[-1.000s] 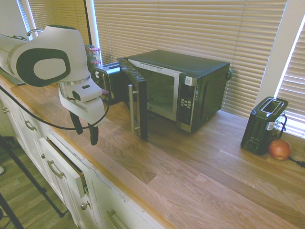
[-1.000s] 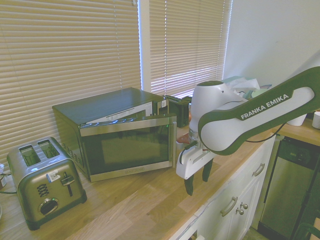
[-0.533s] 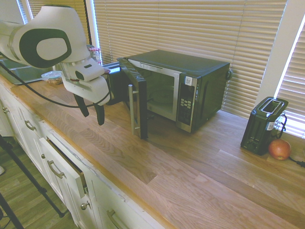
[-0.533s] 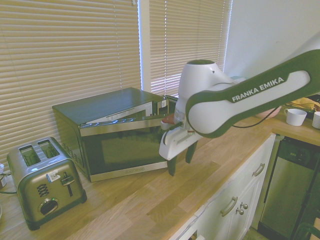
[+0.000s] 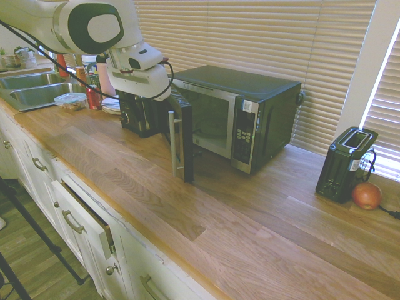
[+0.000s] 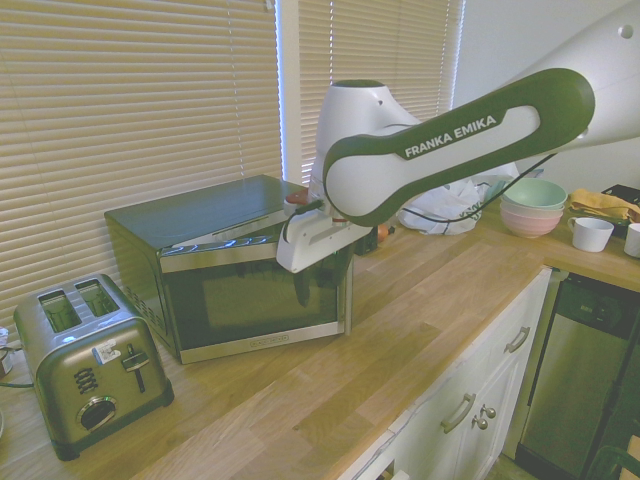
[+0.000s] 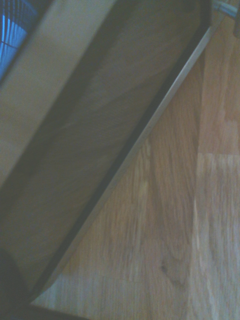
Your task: Close the microwave
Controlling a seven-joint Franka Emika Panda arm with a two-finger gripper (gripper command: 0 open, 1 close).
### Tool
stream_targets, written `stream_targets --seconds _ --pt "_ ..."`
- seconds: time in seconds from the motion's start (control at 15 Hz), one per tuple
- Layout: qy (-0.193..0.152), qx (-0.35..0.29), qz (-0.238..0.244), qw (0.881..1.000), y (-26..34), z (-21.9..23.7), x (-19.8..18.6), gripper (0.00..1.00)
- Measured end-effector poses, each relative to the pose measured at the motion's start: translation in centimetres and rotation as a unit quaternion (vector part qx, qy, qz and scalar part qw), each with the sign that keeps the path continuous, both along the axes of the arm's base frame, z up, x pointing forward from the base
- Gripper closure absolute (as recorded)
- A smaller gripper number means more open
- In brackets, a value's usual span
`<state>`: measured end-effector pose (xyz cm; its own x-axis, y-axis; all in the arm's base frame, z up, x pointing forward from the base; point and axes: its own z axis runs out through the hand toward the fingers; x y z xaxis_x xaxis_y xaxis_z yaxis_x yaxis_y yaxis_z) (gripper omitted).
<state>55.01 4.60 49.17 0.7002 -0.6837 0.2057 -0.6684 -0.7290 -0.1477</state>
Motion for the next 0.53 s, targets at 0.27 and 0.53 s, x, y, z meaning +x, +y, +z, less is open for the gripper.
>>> stream_targets --seconds 0.27,0.53 --pt "-0.001 -0.004 -0.01 1.0 -1.0 0.1 3.1 0.0" --pt "0.0 -0.002 -0.033 0.999 -3.7 -0.4 7.5 0.0"
